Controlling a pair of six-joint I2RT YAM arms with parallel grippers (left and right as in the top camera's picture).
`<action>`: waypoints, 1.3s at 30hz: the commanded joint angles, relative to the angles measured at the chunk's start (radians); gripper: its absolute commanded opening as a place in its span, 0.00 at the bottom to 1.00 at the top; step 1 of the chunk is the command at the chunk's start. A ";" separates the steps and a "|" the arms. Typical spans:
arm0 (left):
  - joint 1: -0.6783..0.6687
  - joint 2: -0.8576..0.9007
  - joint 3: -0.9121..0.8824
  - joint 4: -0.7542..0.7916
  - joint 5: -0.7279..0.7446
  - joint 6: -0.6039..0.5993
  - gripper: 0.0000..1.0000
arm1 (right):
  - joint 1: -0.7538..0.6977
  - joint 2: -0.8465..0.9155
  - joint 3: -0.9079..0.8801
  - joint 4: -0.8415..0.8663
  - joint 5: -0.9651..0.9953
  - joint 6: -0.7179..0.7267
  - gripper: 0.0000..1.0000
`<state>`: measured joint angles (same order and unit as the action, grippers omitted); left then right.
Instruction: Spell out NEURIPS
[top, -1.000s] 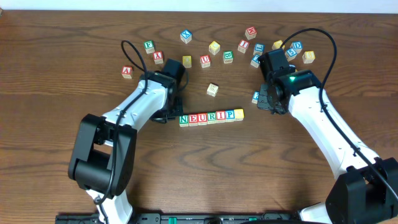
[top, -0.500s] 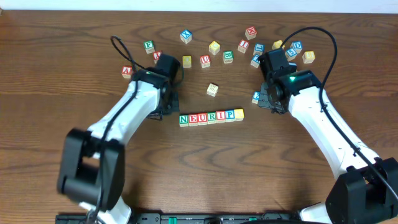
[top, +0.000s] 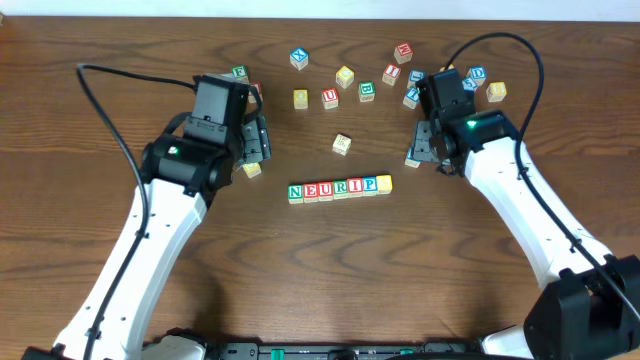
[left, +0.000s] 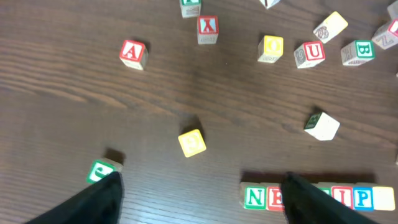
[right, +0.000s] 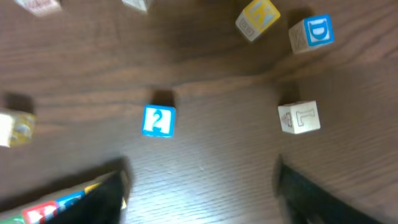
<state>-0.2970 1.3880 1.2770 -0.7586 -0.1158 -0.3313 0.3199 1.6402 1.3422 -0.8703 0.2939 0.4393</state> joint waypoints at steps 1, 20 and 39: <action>0.005 -0.009 0.023 -0.003 -0.017 0.009 0.86 | -0.006 -0.071 0.072 0.003 0.023 -0.101 0.99; 0.005 -0.008 0.023 -0.002 -0.017 0.009 0.98 | -0.006 -0.245 0.109 -0.016 0.092 -0.186 0.99; 0.005 -0.008 0.023 -0.003 -0.017 0.009 0.98 | -0.006 -0.245 0.109 -0.016 0.092 -0.186 0.99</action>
<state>-0.2962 1.3857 1.2770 -0.7586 -0.1188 -0.3325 0.3199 1.3987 1.4395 -0.8852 0.3714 0.2661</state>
